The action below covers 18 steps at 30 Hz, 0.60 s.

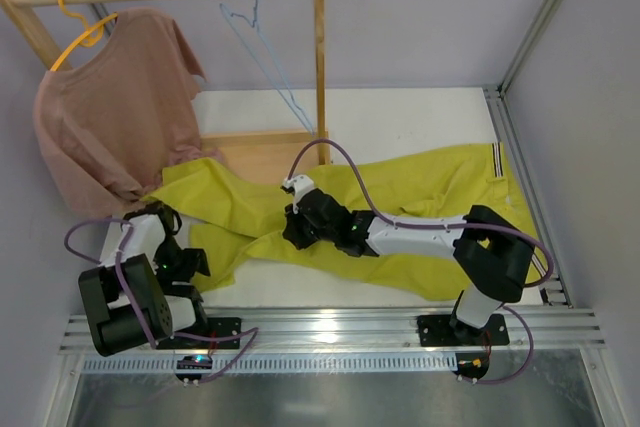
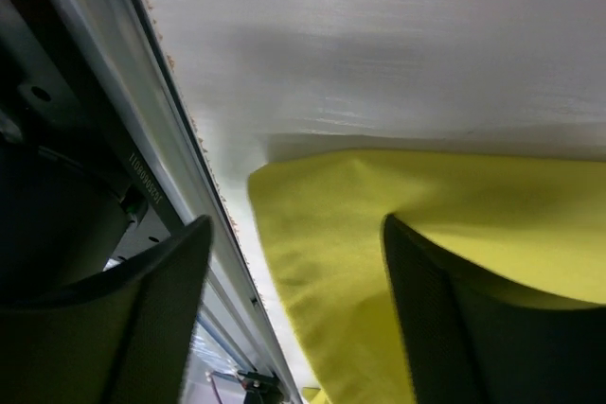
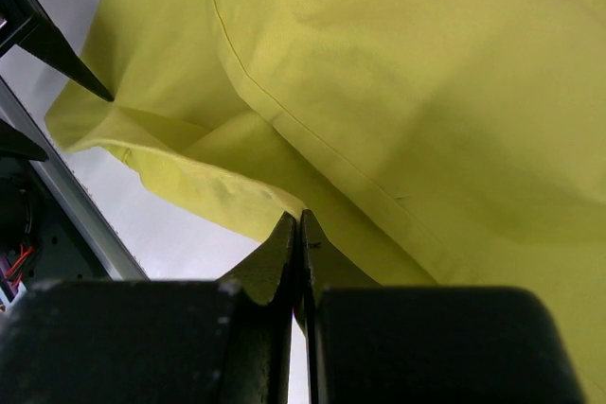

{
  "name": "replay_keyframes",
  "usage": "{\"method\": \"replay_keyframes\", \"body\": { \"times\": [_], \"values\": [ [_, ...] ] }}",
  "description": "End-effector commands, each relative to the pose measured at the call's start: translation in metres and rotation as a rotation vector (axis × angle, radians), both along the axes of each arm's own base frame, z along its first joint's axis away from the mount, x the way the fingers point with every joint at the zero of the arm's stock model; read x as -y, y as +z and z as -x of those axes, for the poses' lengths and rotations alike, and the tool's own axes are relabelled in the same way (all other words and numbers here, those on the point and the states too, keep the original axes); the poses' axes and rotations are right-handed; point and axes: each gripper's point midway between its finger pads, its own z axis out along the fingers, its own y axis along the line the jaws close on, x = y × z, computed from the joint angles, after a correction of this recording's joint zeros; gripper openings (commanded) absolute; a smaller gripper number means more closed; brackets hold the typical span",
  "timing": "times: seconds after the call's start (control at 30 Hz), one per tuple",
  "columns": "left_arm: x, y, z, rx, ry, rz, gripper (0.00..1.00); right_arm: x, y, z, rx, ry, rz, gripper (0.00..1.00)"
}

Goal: Place the trousers on the hanger
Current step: Fold the trousers

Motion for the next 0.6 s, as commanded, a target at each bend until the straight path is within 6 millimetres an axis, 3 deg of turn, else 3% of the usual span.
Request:
{"method": "replay_keyframes", "body": {
  "times": [0.0,0.13,0.17,0.23,0.3,0.4,0.43,0.57],
  "values": [
    [0.001,-0.002,-0.005,0.040,0.029,-0.009,0.67,-0.003,0.031,-0.007,0.042,-0.025,-0.093,0.04],
    [-0.001,0.005,-0.011,0.082,0.040,-0.026,0.34,0.000,0.037,0.001,0.038,-0.006,-0.111,0.04],
    [-0.003,0.008,-0.013,0.092,0.038,-0.040,0.20,0.001,0.039,0.001,0.040,-0.004,-0.115,0.04],
    [-0.008,0.021,-0.017,0.120,0.041,-0.069,0.06,0.005,0.046,0.005,0.044,0.006,-0.125,0.04],
    [-0.019,0.035,-0.020,0.138,0.048,-0.131,0.00,0.006,0.052,0.013,0.039,0.047,-0.132,0.04],
    [-0.040,0.074,-0.026,0.212,0.063,-0.263,0.01,0.011,0.071,0.029,0.046,0.112,-0.144,0.04],
    [-0.046,0.098,-0.030,0.272,0.071,-0.304,0.01,0.013,0.077,0.032,0.058,0.123,-0.148,0.04],
    [-0.069,0.154,-0.033,0.426,0.107,-0.470,0.01,0.023,0.107,0.047,0.119,0.178,-0.189,0.04]
  ]
}}
